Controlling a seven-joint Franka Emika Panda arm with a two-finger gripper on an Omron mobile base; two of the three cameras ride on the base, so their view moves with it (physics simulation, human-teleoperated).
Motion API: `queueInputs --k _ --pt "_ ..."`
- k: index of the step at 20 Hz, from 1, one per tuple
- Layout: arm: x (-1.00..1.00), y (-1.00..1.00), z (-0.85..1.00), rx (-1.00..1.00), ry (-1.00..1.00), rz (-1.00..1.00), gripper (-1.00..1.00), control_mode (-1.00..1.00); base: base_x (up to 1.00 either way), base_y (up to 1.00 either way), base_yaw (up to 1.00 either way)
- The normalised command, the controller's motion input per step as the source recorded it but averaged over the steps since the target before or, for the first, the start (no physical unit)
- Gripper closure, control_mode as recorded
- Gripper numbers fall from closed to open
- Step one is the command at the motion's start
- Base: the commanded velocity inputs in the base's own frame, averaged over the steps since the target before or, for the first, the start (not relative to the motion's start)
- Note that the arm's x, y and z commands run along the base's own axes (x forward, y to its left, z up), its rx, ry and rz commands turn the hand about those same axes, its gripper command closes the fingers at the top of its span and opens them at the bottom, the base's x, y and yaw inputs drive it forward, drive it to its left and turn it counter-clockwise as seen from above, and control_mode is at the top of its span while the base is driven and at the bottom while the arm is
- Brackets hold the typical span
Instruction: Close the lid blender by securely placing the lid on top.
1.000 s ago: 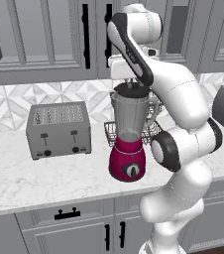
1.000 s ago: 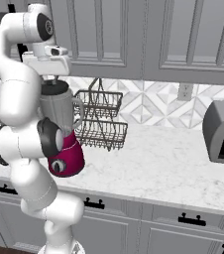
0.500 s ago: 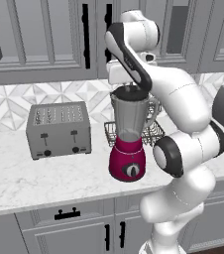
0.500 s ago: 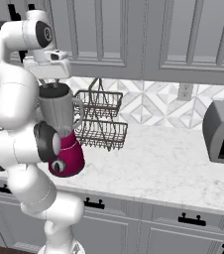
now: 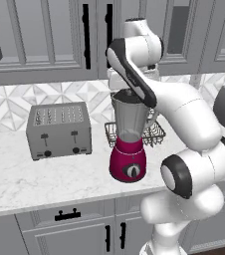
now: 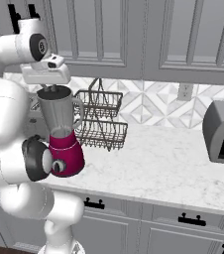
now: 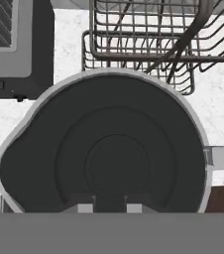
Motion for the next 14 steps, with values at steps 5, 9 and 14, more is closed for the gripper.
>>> queueInputs --k 5,9,14 --pt "-0.05 0.0 -0.03 0.0 -0.2 0.0 -1.0 -1.0 0.0 0.0 0.0" --pt "-0.4 0.0 0.12 0.0 -0.26 0.0 -1.0 -1.0 0.0 0.0 0.0" --pt "-0.97 0.15 0.0 -0.05 -0.45 0.0 -1.0 -1.0 0.0 0.0 0.0"
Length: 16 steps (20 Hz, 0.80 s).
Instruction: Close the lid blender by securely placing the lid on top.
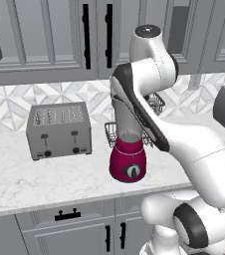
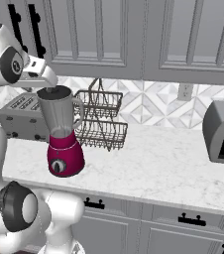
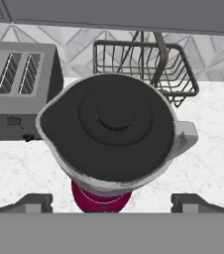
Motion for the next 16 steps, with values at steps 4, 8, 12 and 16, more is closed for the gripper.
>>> queueInputs --k 4,8,12,16 --pt "-1.0 0.38 -0.25 -0.14 -0.46 0.0 -1.0 -1.0 0.0 0.0 0.0" --pt "-1.0 0.27 -0.82 -0.1 -0.17 0.0 -1.0 -1.0 0.0 0.0 0.0" --pt "-1.0 0.14 -0.8 -0.02 0.05 0.0 -1.0 -1.0 0.0 0.0 0.0" --pt "-0.15 0.0 -0.07 0.04 0.0 0.0 -1.0 -1.0 0.0 0.0 0.0"
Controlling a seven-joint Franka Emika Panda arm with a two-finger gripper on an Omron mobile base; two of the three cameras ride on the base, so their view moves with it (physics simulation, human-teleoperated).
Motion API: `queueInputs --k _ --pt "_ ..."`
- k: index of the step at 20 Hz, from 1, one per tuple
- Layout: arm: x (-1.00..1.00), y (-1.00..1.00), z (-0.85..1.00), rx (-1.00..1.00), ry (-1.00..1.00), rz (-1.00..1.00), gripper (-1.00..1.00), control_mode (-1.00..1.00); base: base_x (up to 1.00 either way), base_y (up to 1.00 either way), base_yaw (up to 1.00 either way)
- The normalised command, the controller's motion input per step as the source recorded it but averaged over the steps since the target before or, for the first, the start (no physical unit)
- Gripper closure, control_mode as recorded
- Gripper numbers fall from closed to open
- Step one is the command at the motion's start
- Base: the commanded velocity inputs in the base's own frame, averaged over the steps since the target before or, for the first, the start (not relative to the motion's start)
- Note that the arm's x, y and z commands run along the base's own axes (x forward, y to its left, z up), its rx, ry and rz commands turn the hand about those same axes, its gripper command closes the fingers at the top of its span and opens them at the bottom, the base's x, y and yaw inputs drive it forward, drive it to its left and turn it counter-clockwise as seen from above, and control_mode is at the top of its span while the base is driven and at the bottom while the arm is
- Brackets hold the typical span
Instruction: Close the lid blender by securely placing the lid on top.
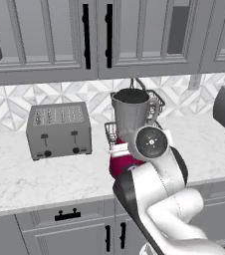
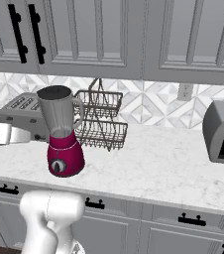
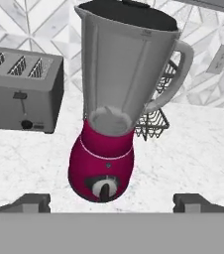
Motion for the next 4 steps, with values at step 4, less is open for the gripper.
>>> queueInputs --k 4 --pt "0.0 0.0 0.0 -0.01 0.0 0.0 -1.0 -1.0 0.0 0.0 0.0"
